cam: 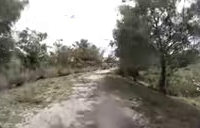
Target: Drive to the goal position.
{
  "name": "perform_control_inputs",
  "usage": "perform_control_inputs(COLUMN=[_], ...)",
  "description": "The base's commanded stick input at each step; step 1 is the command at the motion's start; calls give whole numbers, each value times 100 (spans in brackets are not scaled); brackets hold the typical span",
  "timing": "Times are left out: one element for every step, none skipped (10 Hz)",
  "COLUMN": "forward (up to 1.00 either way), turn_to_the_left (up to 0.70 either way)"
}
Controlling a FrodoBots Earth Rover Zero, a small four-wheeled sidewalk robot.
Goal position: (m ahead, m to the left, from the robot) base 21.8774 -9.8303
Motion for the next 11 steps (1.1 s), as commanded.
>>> perform_control_inputs(forward=[100,100,100,100,100,100,100,100,100,100,100], turn_to_the_left=[0,2,3,0,0,0,0,0,0,0,0])
